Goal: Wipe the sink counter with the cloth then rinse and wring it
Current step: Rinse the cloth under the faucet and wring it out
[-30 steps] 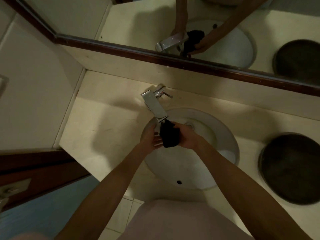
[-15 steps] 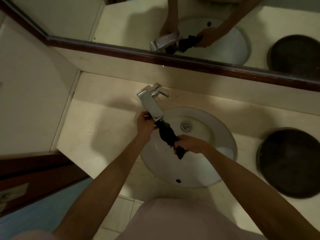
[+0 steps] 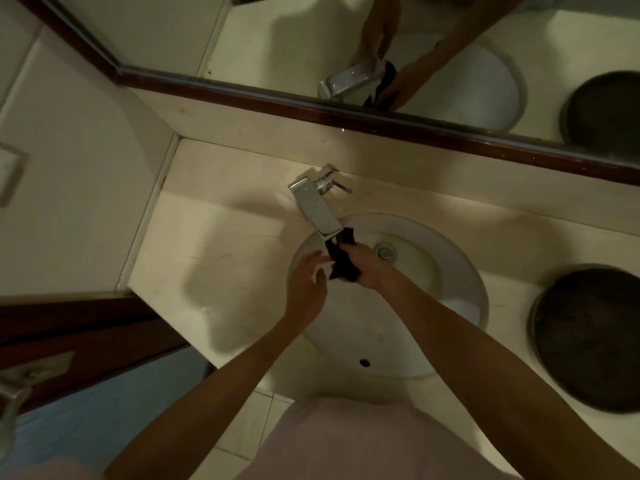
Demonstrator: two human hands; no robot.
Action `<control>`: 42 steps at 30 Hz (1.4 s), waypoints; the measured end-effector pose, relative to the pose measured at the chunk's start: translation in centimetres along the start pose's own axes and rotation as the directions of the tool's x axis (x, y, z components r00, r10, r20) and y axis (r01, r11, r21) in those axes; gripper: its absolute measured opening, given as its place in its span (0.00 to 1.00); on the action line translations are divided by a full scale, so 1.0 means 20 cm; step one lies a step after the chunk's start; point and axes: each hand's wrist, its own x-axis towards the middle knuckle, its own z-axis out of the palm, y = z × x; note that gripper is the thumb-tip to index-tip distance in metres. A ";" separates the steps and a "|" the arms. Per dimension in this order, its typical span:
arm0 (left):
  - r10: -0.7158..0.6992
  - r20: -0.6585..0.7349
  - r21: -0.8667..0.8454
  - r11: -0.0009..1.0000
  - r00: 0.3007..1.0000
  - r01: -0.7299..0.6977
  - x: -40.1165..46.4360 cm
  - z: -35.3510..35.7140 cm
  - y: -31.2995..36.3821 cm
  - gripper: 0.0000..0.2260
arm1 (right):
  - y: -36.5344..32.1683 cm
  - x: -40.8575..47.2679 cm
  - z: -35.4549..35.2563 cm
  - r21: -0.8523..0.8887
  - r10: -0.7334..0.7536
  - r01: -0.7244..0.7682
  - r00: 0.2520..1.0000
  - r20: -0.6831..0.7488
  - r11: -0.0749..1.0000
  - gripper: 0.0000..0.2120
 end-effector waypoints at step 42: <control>-0.381 0.264 -0.396 0.795 0.886 0.460 0.24 0.02 0.12 0.05 | -0.02 0.11 -0.01 0.027 -0.007 0.014 0.968 -0.250 1.000 0.23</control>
